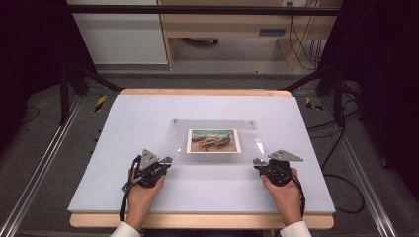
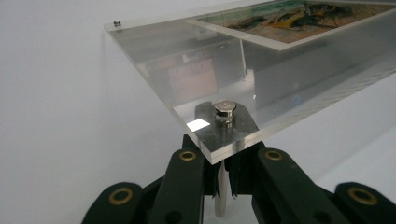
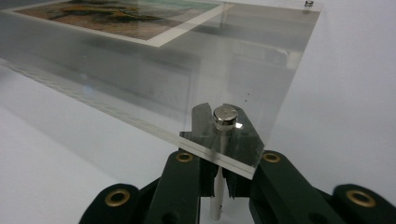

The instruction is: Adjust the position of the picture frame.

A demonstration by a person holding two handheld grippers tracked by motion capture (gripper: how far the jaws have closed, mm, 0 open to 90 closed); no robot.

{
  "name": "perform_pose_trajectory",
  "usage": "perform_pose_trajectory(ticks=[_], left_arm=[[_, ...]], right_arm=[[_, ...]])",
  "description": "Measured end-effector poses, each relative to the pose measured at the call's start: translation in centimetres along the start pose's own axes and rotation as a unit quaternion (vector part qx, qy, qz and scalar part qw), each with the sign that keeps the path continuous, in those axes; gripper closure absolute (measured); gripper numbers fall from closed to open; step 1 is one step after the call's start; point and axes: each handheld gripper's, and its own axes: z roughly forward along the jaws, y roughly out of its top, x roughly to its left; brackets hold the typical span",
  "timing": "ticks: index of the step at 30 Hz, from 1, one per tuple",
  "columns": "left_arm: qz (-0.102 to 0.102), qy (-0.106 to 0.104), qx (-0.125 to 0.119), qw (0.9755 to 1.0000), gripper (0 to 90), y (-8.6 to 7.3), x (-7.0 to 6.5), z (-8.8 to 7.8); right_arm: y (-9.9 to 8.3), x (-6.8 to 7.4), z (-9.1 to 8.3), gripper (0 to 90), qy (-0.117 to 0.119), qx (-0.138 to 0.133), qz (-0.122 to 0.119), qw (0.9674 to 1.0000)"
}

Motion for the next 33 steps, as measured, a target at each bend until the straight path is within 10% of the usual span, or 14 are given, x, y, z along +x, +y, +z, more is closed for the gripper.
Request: perform_pose_trajectory(ticks=[33], left_arm=[[-0.005, -0.003, 0.011, 0.9999, 83.6, -0.35, -0.01, 0.28]], right_arm=[[-0.26, -0.19, 0.52, 83.5, -0.002, 0.017, 0.002, 0.9998]])
